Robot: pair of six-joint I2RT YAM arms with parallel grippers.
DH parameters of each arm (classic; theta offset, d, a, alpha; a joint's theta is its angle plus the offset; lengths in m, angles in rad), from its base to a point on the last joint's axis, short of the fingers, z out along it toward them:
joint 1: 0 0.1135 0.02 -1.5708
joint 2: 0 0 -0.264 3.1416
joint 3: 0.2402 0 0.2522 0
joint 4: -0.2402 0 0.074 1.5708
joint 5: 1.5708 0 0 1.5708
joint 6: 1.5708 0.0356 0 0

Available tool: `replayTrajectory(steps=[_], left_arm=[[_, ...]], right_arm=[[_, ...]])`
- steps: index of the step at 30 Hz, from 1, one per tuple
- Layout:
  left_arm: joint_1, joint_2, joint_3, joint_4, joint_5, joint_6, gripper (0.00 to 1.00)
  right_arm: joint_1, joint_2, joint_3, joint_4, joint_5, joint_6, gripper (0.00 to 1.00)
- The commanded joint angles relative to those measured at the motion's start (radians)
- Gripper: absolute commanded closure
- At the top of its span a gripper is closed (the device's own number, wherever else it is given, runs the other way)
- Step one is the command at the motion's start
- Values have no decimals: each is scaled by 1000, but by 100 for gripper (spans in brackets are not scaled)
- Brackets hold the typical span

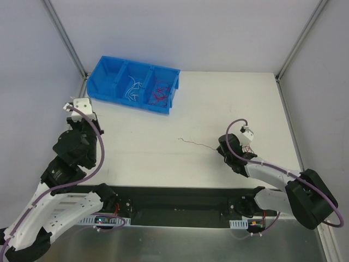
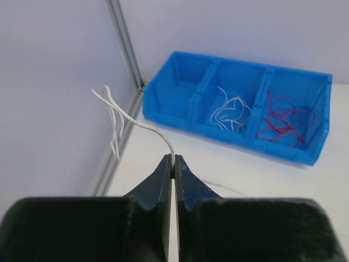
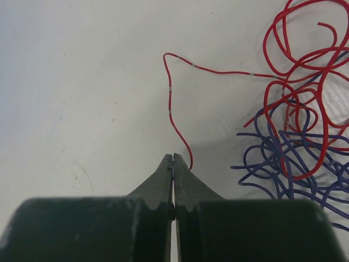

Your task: Untangle the cables

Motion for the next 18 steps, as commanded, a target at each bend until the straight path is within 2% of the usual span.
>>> replayTrajectory(steps=[1,6,9,15,18], left_arm=[[11,-55,70,76,-113,218,100],[9,-70,79,136,-125,323,100],[9,-50,71,142,-105,327,100],[17,57,19,139,0,182,100],[101,167,15,150,114,87,100]], right_arm=[[-5,-19,-8,-20,50,28,99],[-10,-26,-13,-23,50,32,99],[-10,-23,-10,-22,43,28,99],[-10,-9,-3,10,11,-12,99],[-10,-3,1,21,4,-24,99]])
